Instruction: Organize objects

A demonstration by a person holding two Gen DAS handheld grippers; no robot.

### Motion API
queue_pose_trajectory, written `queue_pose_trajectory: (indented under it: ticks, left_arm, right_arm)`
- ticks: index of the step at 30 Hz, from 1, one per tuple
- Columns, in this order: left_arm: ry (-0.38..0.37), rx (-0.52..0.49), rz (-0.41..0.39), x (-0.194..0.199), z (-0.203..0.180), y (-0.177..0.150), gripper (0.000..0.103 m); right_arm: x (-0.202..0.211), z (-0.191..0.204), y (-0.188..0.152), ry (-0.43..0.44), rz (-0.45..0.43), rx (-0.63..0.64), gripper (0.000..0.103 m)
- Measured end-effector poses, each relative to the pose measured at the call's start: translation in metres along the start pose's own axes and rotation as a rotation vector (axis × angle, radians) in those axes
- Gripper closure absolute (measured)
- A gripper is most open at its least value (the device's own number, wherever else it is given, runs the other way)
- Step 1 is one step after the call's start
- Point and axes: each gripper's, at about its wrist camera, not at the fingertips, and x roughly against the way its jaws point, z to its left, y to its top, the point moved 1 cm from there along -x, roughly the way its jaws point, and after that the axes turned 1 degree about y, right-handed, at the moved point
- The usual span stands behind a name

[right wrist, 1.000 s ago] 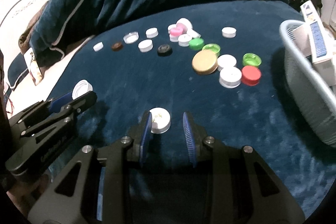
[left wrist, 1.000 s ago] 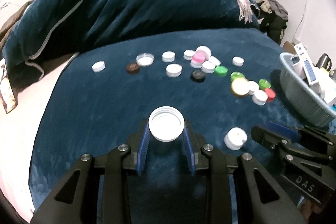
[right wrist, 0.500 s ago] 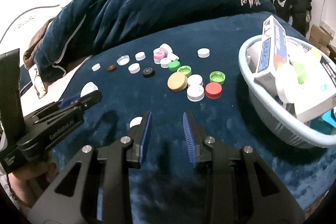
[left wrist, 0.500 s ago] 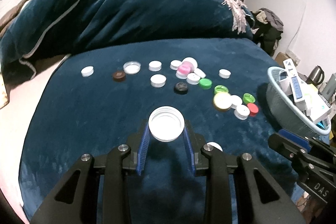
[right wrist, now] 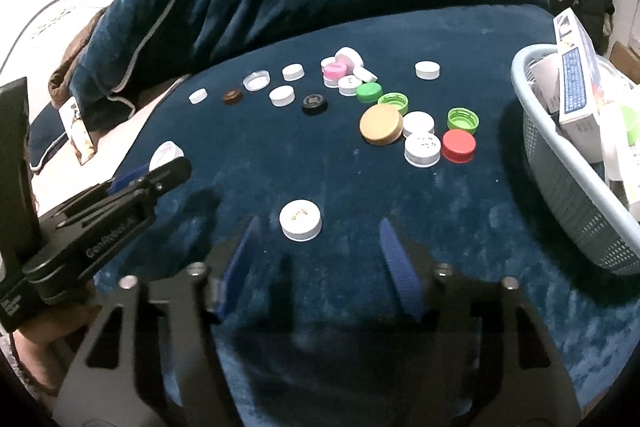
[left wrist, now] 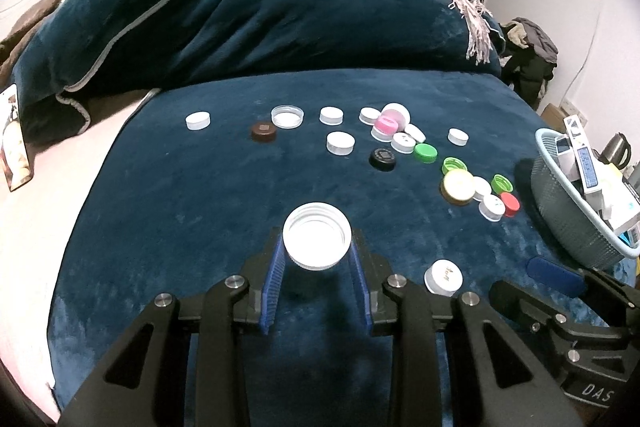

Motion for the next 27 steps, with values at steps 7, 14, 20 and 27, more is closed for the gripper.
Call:
queue_pose_trajectory:
  ticks: [7,14,20,27]
  left_arm:
    - [0.007,0.020,-0.006,0.001,0.008,0.001,0.071]
    - [0.039,0.071,0.002,-0.002,0.031,-0.002,0.071]
    - [0.062,0.092,0.015,-0.007,0.047,-0.007,0.071]
    - [0.061,0.103,0.016,-0.009,0.049,-0.006,0.071]
  right_arm:
    - [-0.011,0.006,0.000,0.009,0.037,0.007,0.032]
    - [-0.033,0.013,-0.001,0.013,0.087,0.028,0.032]
    - [-0.052,0.019,0.000,-0.016,0.115,0.041,0.032]
    - [-0.047,0.015,0.000,0.028,0.103,0.032,0.072]
